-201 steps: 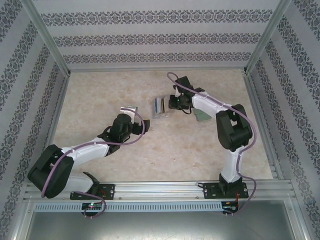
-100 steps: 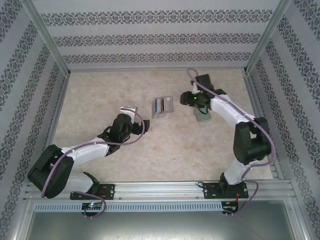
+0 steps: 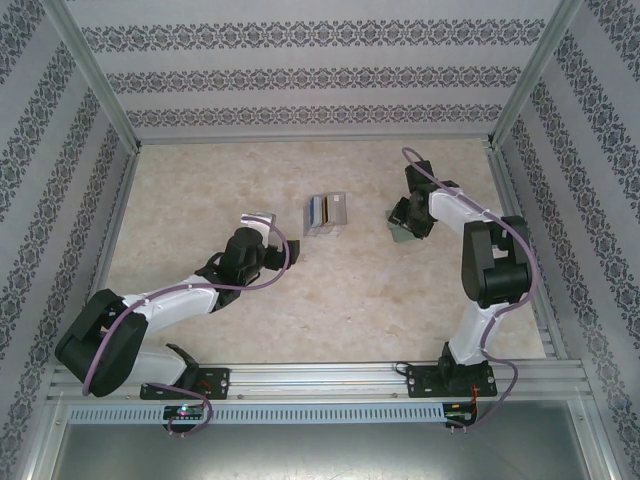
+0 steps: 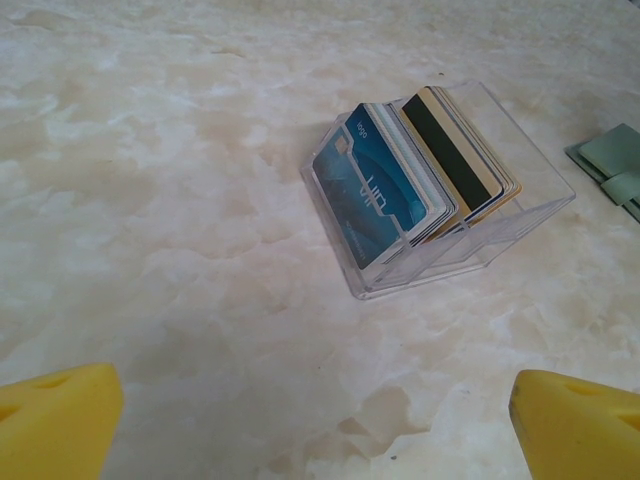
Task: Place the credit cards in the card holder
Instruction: Rotate the card holder at the center of the table.
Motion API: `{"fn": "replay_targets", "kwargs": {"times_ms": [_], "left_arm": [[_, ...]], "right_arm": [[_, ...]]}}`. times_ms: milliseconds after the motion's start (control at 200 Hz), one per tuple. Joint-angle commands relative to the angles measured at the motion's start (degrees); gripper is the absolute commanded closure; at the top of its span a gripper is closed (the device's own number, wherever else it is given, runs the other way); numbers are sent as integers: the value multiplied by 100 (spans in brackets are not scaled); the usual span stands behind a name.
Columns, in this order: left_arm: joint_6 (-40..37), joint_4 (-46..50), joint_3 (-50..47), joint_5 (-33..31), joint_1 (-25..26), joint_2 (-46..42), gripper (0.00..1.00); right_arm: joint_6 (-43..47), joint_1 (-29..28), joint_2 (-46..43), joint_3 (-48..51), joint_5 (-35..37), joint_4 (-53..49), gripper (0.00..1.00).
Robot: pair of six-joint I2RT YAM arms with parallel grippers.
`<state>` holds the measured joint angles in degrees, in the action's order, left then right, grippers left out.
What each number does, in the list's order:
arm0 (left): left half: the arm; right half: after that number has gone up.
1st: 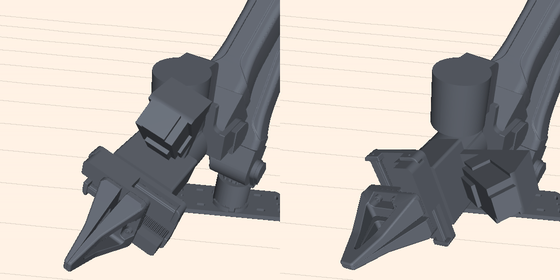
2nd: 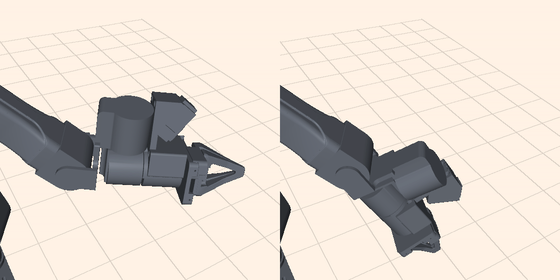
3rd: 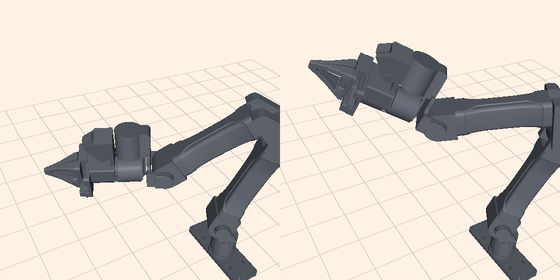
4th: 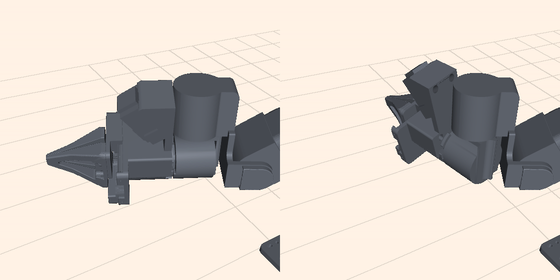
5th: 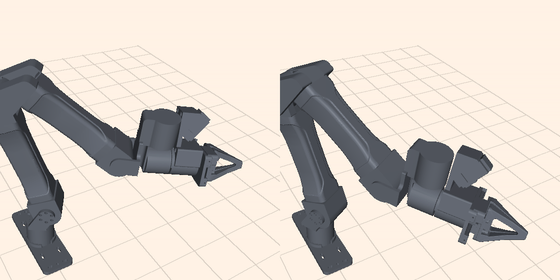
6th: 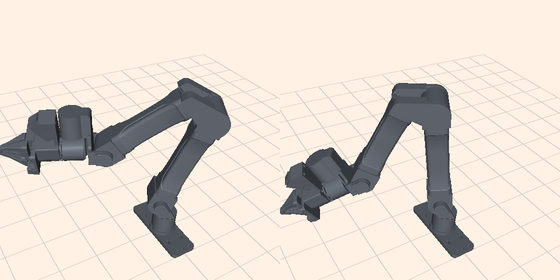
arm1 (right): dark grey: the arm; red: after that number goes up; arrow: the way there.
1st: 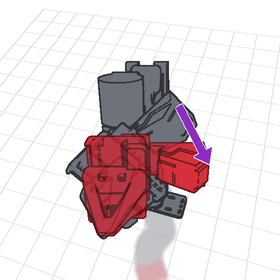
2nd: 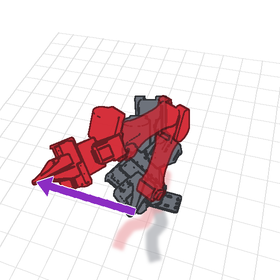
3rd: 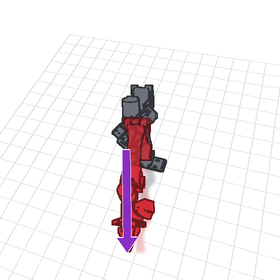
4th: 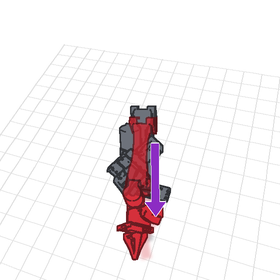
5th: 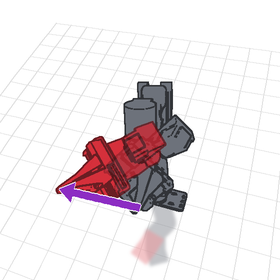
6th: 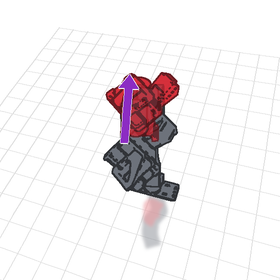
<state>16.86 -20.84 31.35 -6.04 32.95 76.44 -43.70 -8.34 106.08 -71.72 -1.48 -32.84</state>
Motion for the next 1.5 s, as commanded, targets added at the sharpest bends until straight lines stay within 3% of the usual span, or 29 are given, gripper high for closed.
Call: {"fn": "replay_targets", "kwargs": {"times_ms": [0, 125, 215, 380, 495, 640, 769, 864, 1164, 1304, 1424, 1494], "left_arm": [[-78, 121, 107, -10, 54, 35, 0], [-81, 178, 94, 6, 54, -57, 0], [-22, 433, 164, -373, 55, -43, 0], [-162, 179, -13, -171, 54, -268, 0], [-179, 240, -3, -246, 54, -324, 0], [-141, 296, 46, -254, 54, -245, 0], [-178, 274, 90, 32, 54, -226, 0], [-199, 178, 84, 214, 54, -160, 0], [-96, -61, 238, 1150, 62, 264, 0], [-123, -464, 166, 1824, 71, 385, 0], [-121, -408, 375, 2115, 106, 715, 0], [37, -504, 360, 1977, 158, 825, 0]], "right_arm": [[-1874, -318, -68, -293, 651, -273, 47], [-2615, -347, 238, -467, 891, -138, 54], [-2955, -265, 534, -589, 931, -170, 61], [-2921, -365, 930, -840, 1075, -320, 62], [-2629, -373, 1182, -969, 1065, -497, 70], [-1946, -451, 1149, -1044, 1025, -610, 72], [-458, -540, 941, -966, 460, -444, 78], [886, -711, 671, -615, -231, -225, 75], [3080, -1340, -768, 1127, -637, -117, 76], [3194, -1338, -1465, 1636, -1076, 190, 70], [2253, -1224, -1490, 1519, -548, 66, 64], [1847, -1326, -1404, 1600, -684, 262, 61]]}}
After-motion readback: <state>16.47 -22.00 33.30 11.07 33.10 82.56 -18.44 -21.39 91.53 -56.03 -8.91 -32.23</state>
